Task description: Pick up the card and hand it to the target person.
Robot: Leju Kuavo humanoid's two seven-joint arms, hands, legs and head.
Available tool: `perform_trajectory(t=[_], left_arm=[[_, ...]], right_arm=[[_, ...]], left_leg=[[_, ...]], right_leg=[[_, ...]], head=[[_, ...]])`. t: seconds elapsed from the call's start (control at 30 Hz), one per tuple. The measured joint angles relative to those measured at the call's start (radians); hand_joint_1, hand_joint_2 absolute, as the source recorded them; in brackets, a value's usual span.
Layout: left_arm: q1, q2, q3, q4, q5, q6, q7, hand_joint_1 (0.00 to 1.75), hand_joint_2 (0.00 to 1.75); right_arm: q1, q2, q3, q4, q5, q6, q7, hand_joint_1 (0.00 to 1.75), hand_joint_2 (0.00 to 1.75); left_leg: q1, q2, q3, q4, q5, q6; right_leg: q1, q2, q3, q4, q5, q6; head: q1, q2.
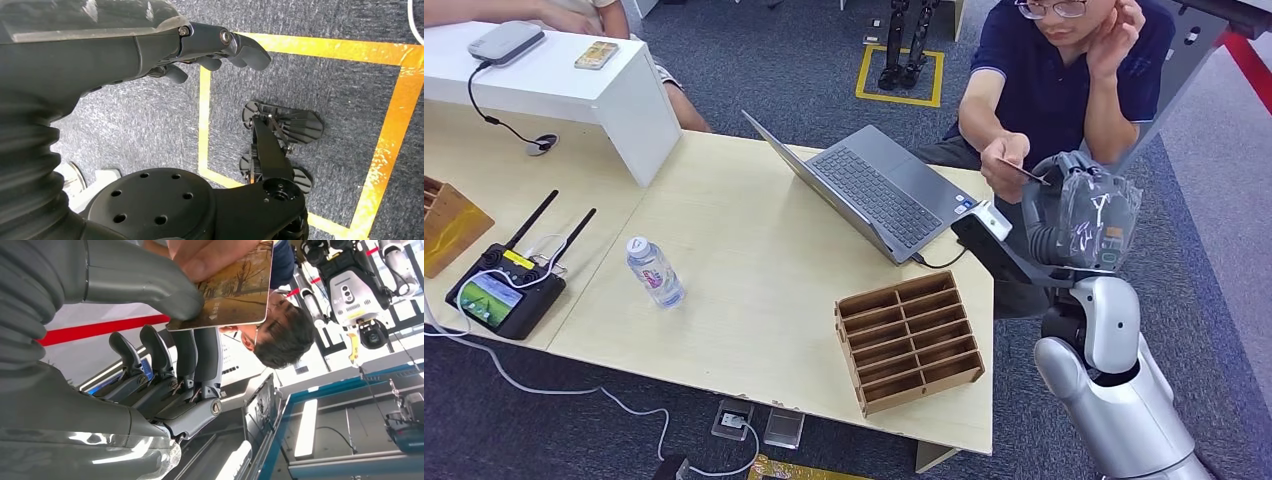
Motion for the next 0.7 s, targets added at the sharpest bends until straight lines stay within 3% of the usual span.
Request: perform_trajectory(t=[0.13,0.5,0.7], left_arm=[[0.000,0.000,0.000,0.000,0.000,-0.004,-0.003,0.00,0.00],[0.001,0.000,0.000,0.000,0.000,-0.006,-0.024,0.00,0.00],[0.001,0.000,0.000,0.000,0.010,0.000,-0.021,0.00,0.00]], right_arm=[[0.000,0.002,0.000,0.010,-0.002,0.000,0.005,0.00,1.75],[0.041,0.002,-0.002,0.024,-0.098,-0.024,-0.016,0.00,1.75],[0.118,0.001,-0.023,0.000,-0.297,-0.022,-0.092,0.00,1.75]], left_leg=[[0.000,0.000,0.000,0.000,0.000,0.000],[0.000,0.000,0.000,0.000,0.000,0.000],[0.000,0.000,0.001,0.000,0.000,0.000]], right_leg=[[0.000,0.000,0.000,0.000,0.000,0.000],[0.000,0.000,0.000,0.000,0.000,0.000],[0.000,0.000,0.000,0.000,0.000,0.000]], head=[[0.000,0.000],[0.000,0.000],[0.000,0.000]])
